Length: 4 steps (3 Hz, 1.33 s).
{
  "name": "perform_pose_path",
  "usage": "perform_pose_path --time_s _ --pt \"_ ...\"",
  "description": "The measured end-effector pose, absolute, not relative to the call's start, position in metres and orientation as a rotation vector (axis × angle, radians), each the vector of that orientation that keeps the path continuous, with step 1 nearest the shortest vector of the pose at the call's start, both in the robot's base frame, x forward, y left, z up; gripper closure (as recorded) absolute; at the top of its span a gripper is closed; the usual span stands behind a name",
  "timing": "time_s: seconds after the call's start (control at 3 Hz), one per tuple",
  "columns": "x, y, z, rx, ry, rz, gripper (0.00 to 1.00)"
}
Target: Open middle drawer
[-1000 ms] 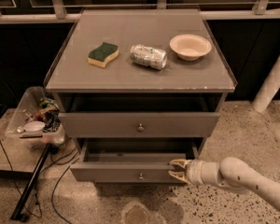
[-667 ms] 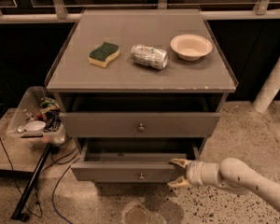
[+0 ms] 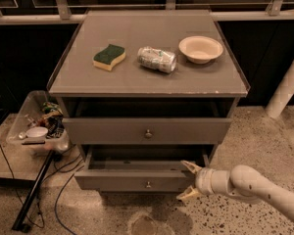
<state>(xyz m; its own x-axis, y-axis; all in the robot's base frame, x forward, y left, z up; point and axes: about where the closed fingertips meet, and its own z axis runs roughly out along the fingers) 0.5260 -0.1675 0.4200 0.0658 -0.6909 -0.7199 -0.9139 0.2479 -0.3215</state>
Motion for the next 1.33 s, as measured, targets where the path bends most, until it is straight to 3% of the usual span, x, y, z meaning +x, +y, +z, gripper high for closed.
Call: perform_pose_path --time_s 0.33,1.33 --pt "0.528 -0.16 0.411 -1.519 1.696 0.344 0.0" --pt "0.518 -0.163 0.389 -1.539 1.746 0.38 0.0"
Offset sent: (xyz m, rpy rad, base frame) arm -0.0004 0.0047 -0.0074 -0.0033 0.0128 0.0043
